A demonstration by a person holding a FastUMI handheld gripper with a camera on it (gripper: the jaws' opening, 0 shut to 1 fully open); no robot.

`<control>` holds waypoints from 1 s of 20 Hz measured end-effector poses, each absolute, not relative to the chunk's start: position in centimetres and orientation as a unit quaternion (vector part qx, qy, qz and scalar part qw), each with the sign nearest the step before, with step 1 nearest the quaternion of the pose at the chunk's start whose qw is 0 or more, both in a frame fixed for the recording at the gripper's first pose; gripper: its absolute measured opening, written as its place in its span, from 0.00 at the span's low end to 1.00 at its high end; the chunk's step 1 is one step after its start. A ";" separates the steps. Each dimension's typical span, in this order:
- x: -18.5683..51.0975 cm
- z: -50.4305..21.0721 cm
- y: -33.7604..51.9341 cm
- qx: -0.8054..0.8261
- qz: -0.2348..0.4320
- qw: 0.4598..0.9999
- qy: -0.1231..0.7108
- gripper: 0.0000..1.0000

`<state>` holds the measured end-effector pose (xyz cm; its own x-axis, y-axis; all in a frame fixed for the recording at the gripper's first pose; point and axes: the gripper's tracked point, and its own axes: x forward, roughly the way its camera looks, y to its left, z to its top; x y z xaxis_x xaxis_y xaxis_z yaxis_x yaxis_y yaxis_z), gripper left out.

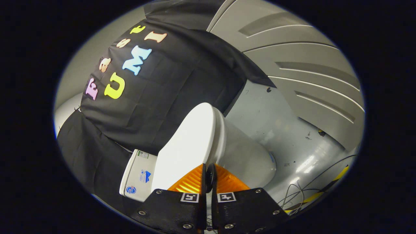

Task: Open the toilet lid.

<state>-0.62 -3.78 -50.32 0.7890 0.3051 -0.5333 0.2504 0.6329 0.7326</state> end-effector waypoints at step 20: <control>0.6 -40.8 -2.1 0.296 -0.012 0.906 0.303 0.00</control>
